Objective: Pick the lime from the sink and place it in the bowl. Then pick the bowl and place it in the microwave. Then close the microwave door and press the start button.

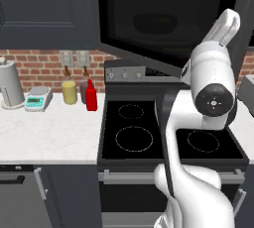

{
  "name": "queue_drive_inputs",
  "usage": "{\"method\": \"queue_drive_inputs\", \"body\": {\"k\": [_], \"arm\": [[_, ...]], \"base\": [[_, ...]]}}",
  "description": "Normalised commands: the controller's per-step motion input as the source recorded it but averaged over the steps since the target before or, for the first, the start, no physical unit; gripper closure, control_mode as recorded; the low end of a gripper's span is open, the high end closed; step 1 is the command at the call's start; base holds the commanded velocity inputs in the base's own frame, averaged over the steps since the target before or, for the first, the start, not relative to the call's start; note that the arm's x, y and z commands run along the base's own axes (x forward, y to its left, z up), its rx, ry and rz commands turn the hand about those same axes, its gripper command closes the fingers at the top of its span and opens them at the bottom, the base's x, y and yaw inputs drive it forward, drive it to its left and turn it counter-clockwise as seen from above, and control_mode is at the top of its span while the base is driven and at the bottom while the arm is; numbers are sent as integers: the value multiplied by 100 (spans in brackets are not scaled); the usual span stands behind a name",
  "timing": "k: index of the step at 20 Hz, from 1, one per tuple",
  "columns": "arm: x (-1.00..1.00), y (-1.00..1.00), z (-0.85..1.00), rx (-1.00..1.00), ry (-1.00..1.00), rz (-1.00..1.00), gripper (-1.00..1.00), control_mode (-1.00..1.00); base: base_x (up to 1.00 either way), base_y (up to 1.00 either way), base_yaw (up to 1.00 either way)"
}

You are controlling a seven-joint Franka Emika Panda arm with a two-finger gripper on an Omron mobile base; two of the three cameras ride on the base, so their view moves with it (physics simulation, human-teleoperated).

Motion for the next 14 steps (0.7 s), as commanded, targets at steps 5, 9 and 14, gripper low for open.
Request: {"method": "queue_drive_inputs", "body": {"k": [5, 9, 14], "arm": [[57, -80, 0, 18, 0, 0, -100, -100], [90, -34, -1, 7, 10, 2, -100, -100], [93, -6, -6, 0, 2, 3, -100, -100]], "base": [[0, 0, 0], [0, 0, 0], [0, 0, 0]]}}
